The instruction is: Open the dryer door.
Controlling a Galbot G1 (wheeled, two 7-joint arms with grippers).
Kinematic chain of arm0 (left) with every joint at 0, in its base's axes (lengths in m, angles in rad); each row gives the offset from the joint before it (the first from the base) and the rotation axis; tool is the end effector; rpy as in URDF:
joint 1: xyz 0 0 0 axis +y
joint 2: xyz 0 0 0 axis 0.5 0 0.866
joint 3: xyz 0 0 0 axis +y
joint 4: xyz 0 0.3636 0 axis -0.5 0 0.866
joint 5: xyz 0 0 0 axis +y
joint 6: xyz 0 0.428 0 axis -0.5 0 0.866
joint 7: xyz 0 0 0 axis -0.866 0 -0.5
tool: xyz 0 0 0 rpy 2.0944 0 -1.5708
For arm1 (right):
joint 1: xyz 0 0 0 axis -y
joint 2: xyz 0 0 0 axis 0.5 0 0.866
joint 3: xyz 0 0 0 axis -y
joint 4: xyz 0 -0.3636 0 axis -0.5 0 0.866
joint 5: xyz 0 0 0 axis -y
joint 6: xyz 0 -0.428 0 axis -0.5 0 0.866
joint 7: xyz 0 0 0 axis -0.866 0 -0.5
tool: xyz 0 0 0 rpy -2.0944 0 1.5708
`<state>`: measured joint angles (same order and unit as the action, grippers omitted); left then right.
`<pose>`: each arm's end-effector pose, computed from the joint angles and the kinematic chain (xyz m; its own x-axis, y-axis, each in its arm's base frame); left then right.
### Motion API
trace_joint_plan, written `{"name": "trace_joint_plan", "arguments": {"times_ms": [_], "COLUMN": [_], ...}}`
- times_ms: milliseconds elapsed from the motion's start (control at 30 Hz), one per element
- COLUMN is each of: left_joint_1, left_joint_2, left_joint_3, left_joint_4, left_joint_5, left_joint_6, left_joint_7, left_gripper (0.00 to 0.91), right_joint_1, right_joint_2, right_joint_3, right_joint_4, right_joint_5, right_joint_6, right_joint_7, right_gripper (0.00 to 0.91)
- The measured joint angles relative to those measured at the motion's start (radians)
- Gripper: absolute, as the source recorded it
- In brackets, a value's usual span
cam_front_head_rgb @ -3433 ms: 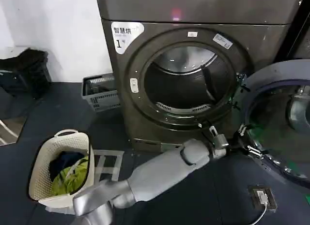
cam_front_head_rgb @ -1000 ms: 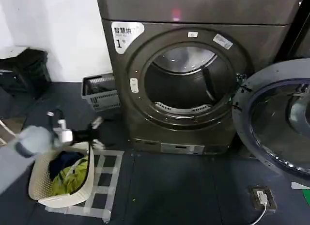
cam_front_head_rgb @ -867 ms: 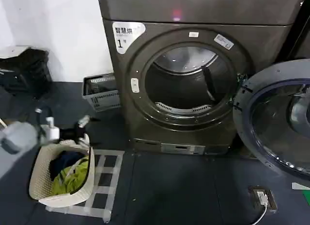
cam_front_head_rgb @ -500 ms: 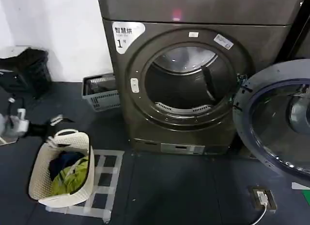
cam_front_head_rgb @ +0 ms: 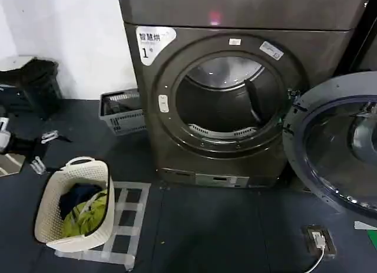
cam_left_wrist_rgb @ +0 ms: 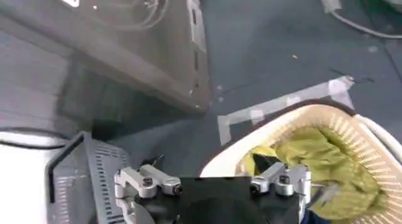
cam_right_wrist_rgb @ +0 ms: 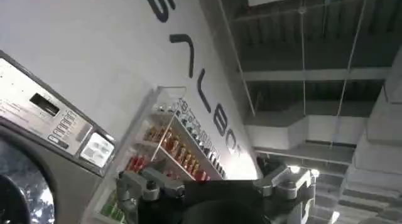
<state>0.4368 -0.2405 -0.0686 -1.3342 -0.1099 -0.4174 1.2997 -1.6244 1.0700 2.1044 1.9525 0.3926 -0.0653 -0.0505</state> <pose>0.4714 0.4070 -0.0218 -0.3943 0.3784 0.8374 0.8595 -0.1706 0.4818 0.0030 -0.4464 0.0119 -0.4581 0.6652 -0.5896 0.8884 0.3213 -0.3277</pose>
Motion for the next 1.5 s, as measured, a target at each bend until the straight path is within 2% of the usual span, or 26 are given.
{"name": "trace_joint_plan", "arguments": {"times_ms": [867, 1500], "left_joint_1": [0.072, 0.075], "left_joint_2": [0.004, -0.005], "left_joint_3": [0.019, 0.028], "left_joint_4": [-0.015, -0.011], "left_joint_5": [0.114, 0.104], "left_joint_6": [-0.026, -0.034], "left_joint_7": [0.02, 0.016], "left_gripper": [0.907, 0.907], "right_joint_1": [-0.008, -0.003], "right_joint_2": [0.022, 0.025], "right_joint_3": [0.003, 0.001], "right_joint_4": [0.01, 0.014], "right_joint_5": [0.003, 0.0], "right_joint_6": [0.004, 0.011], "right_joint_7": [0.0, -0.001], "right_gripper": [0.907, 0.907]}}
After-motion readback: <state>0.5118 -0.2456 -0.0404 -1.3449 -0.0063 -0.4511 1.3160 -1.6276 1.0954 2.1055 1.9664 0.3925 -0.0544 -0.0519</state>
